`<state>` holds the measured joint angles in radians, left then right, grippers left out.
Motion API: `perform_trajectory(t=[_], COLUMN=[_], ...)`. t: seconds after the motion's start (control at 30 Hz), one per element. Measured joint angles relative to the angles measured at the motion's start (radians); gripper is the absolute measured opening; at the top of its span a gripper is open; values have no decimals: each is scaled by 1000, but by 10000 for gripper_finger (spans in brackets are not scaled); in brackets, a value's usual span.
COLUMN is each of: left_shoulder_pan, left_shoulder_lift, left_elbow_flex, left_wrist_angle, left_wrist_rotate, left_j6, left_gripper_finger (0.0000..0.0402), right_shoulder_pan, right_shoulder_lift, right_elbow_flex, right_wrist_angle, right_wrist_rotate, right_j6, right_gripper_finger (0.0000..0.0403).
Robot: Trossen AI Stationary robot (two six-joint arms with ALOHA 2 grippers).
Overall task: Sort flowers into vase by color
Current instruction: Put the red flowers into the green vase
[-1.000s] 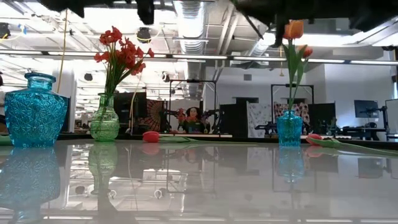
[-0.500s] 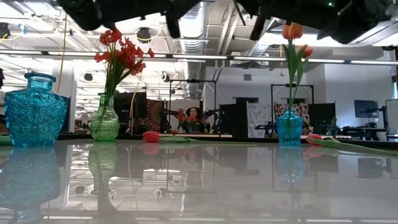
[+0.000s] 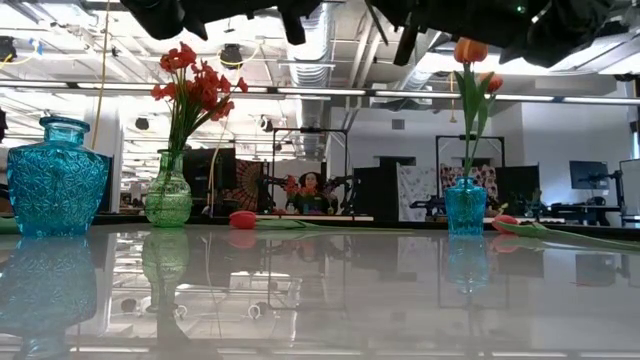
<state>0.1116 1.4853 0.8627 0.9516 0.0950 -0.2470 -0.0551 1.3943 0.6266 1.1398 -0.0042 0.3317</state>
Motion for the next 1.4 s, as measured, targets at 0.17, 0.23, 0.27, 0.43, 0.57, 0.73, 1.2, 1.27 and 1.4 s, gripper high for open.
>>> perform_trajectory(t=[0.17, 0.23, 0.27, 0.43, 0.57, 0.73, 1.2, 1.27, 1.4], left_shoulder_pan=[0, 0, 0, 0, 0, 0, 0, 0, 0], left_shoulder_lift=[0, 0, 0, 0, 0, 0, 0, 0, 0], left_elbow_flex=[0, 0, 0, 0, 0, 0, 0, 0, 0], left_wrist_angle=[-19, -19, -19, -20, -21, -20, -26, -27, -27], left_wrist_rotate=[-29, -28, -28, -28, -28, -28, -30, -30, -32], left_j6=[-21, -21, -23, -24, -25, -26, -26, -26, -26], left_gripper_finger=[123, 123, 123, 123, 123, 123, 73, 46, 9], right_shoulder_pan=[0, 0, 0, 0, -6, -9, -9, -9, -9], right_shoulder_lift=[0, 0, 0, 0, -1, -1, -1, -1, -1], right_elbow_flex=[0, 0, 0, 26, 42, 48, 48, 48, 48], right_wrist_angle=[-24, -42, -49, -128, -118, -115, -105, -106, -109], right_wrist_rotate=[0, 1, 1, 1, 2, 2, 3, 4, 5], right_j6=[0, -3, -3, -16, -49, -49, -52, -52, -52], right_gripper_finger=[28, 28, 28, 28, 28, 28, 28, 32, 69])
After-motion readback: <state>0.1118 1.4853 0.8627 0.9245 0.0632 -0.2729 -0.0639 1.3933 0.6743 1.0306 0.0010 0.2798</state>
